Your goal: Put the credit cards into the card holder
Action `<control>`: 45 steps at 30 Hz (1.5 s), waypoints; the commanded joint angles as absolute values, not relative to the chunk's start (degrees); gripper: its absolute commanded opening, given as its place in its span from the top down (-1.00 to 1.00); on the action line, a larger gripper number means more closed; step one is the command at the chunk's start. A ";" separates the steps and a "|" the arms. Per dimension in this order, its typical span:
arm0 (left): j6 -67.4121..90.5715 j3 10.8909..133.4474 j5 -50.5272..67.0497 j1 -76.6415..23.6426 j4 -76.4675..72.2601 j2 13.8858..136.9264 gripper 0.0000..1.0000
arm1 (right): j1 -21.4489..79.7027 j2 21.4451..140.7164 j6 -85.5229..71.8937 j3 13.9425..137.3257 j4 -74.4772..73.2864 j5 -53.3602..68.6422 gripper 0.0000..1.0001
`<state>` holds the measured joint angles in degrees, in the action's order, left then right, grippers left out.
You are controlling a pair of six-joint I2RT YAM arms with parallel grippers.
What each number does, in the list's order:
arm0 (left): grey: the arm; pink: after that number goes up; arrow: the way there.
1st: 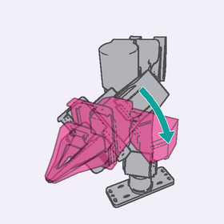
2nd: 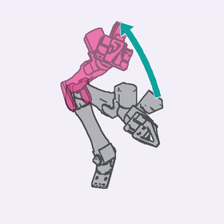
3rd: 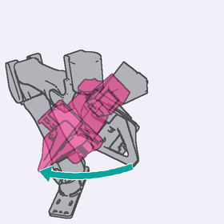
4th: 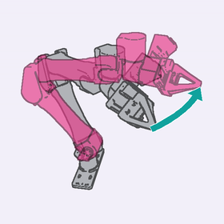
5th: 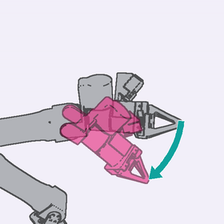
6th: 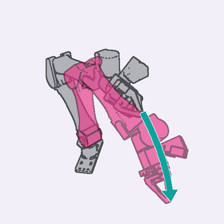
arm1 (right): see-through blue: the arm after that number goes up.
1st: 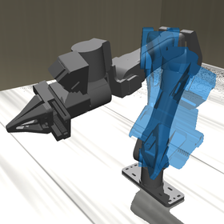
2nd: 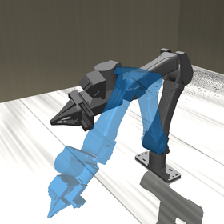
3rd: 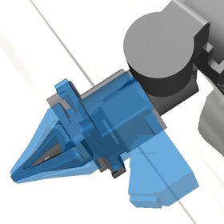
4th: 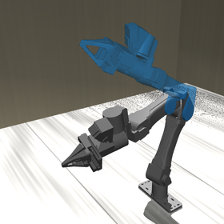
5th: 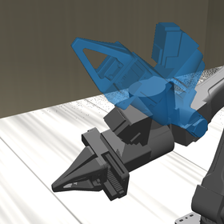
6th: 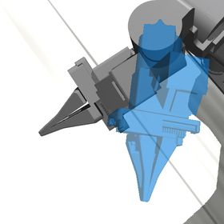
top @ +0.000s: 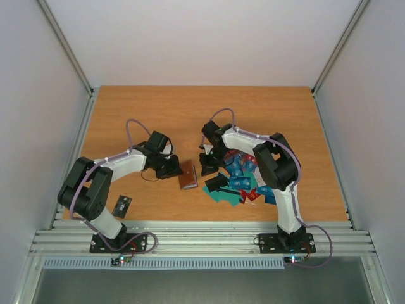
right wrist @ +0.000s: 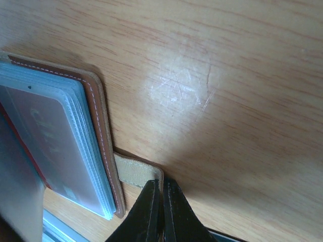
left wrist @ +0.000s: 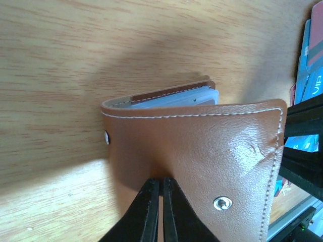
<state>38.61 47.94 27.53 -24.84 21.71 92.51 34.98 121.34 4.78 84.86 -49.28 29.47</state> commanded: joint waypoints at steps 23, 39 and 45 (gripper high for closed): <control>31.76 51.00 29.55 -27.67 25.17 97.79 0.51 | 34.16 116.43 2.56 87.62 -51.50 32.26 0.98; 31.55 54.92 26.54 -30.01 29.18 102.13 0.52 | 36.27 121.40 2.34 91.80 -51.91 36.37 0.87; 31.68 54.69 25.92 -30.06 29.58 101.72 0.53 | 36.81 122.92 2.64 92.31 -51.50 38.32 0.58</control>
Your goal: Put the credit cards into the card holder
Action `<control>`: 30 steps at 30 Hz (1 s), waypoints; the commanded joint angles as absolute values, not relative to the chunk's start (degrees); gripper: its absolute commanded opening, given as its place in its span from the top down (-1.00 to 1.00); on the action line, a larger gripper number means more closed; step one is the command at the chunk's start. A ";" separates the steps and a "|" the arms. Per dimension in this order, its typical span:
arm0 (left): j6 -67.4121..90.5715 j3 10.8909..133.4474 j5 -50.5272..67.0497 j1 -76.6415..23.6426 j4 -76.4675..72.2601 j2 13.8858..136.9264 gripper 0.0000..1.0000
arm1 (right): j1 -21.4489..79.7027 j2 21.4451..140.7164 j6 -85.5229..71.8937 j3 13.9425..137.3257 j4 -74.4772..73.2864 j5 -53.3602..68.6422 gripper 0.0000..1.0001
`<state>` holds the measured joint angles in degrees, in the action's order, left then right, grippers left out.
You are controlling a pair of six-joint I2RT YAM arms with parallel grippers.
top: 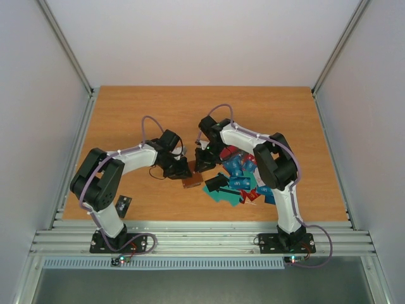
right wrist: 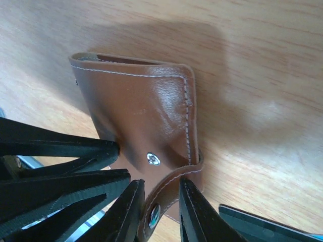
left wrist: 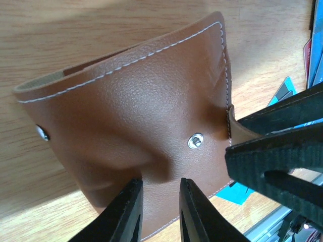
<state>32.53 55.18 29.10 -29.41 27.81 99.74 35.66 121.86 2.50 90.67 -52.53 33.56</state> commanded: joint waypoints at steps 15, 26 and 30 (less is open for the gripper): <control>31.49 54.23 25.97 -30.06 29.96 101.15 0.55 | 36.79 123.62 1.20 92.47 -49.17 41.76 0.51; 30.60 54.39 26.04 -30.04 30.67 101.24 0.56 | 36.20 124.94 0.22 91.29 -47.81 40.49 0.94; 30.07 54.72 25.49 -30.06 31.45 101.79 0.56 | 35.16 122.51 0.18 90.31 -46.18 41.12 0.97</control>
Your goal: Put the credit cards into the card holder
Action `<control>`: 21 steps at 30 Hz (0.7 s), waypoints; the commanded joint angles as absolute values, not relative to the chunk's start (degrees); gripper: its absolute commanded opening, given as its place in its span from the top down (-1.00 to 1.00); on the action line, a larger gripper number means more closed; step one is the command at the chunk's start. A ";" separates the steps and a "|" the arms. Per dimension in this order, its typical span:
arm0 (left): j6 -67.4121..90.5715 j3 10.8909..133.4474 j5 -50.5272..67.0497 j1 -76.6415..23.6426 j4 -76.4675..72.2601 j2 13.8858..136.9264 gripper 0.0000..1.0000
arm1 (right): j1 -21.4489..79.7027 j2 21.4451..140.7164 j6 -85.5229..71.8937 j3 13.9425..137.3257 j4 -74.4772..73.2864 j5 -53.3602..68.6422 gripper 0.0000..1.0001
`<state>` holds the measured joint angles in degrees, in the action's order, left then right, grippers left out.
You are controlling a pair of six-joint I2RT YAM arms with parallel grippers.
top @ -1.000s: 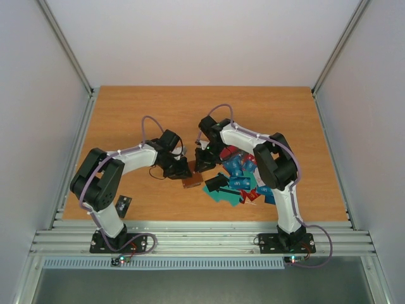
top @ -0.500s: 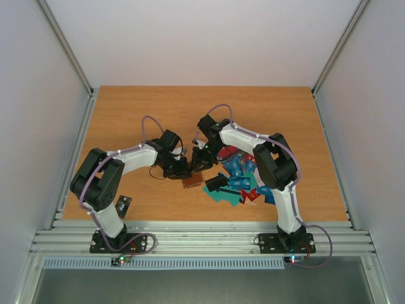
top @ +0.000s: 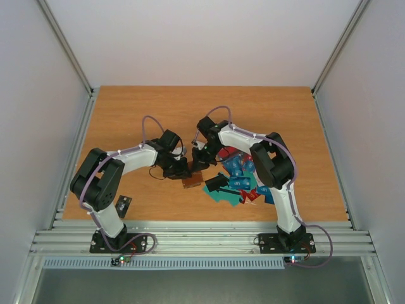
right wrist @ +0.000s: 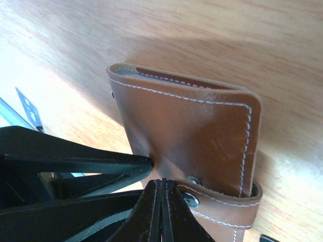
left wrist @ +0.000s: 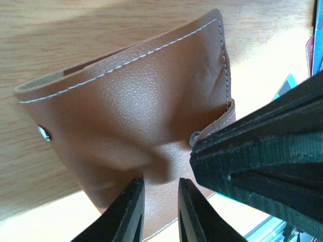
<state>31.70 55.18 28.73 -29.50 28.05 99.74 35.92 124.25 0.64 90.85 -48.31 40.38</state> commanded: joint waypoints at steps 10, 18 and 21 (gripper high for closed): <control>27.79 57.73 22.27 -30.06 36.33 103.77 0.57 | 32.21 115.40 -1.05 84.73 -44.08 39.02 0.98; 27.51 58.49 22.44 -30.01 36.83 104.02 0.58 | 32.41 116.52 -0.92 81.48 -43.25 37.44 0.98; 27.51 58.77 22.50 -29.99 37.05 104.31 0.58 | 32.53 117.67 -1.44 81.47 -42.24 38.07 0.97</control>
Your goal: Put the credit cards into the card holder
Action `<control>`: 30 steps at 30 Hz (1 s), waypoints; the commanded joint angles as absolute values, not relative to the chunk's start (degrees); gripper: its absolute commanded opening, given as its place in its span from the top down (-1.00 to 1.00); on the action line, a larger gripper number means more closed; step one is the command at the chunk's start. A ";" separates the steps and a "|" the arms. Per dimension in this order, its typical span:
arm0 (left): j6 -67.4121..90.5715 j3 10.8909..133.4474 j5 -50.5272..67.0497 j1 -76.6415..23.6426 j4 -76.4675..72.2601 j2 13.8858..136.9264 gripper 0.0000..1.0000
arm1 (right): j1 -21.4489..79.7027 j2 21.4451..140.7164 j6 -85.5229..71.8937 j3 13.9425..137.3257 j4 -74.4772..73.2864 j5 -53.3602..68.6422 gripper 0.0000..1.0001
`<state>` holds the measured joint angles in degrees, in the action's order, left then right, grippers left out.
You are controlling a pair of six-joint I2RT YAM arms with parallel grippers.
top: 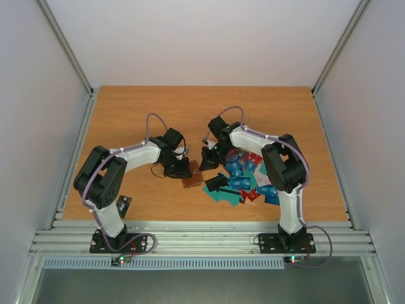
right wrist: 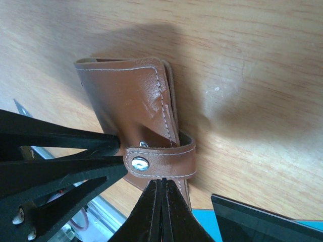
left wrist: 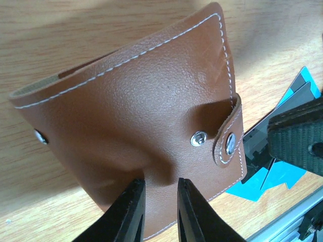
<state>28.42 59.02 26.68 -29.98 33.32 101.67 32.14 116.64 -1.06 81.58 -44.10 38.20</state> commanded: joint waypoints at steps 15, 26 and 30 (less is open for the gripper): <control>27.86 59.72 22.57 -30.10 37.70 104.89 0.63 | 32.65 120.04 -1.48 82.35 -40.37 41.43 0.98; 28.37 60.21 22.65 -30.23 37.61 105.60 0.63 | 33.44 121.34 -1.41 82.42 -39.90 42.76 0.98; 28.30 60.52 22.72 -30.23 37.68 105.81 0.64 | 33.46 121.84 -1.58 82.53 -39.61 43.02 0.98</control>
